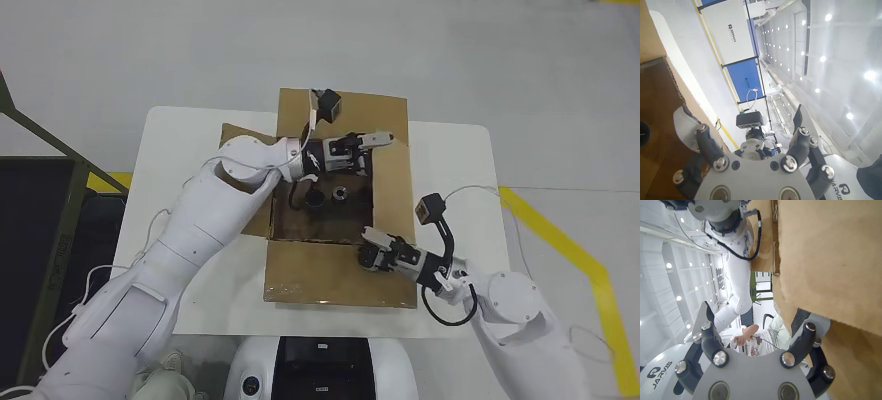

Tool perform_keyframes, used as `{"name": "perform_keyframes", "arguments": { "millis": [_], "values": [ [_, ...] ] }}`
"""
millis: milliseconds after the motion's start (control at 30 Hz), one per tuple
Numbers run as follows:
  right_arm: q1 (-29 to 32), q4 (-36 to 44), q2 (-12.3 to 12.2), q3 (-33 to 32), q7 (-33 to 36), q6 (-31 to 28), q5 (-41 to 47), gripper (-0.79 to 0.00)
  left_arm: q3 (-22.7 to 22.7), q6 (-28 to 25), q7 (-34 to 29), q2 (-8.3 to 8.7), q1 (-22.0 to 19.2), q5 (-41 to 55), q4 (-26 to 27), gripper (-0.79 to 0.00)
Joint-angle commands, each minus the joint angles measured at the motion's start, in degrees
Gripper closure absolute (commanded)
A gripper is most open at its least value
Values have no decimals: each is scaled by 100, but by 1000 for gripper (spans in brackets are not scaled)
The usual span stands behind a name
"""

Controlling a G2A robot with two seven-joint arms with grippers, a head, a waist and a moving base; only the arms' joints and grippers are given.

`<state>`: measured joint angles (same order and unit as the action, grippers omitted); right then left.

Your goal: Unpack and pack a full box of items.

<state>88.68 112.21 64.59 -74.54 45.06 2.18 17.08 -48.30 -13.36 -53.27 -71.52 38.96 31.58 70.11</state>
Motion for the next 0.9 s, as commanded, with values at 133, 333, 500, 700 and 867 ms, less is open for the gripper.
{"name": "perform_keyframes", "arguments": {
  "millis": [133,333,500,700,867],
  "values": [
    [120,161,-10,-89,-427,-298,-254,-785,-45,133,-464,-56,-177,322,-55,-785],
    [544,589,-41,-362,-886,-644,-559,-785,-428,-21,-659,31,-179,179,50,-785],
    [900,947,-63,-628,-1221,-855,-737,-785,-939,-8,-816,183,-41,-35,424,-785],
    [1158,1113,-67,-904,-1781,-892,-1040,-785,-1579,9,-903,370,257,-328,848,-785],
    [1126,1151,-54,-920,-2187,-710,-1362,-785,-1911,105,-879,467,370,-584,866,-785]
  ]
}}
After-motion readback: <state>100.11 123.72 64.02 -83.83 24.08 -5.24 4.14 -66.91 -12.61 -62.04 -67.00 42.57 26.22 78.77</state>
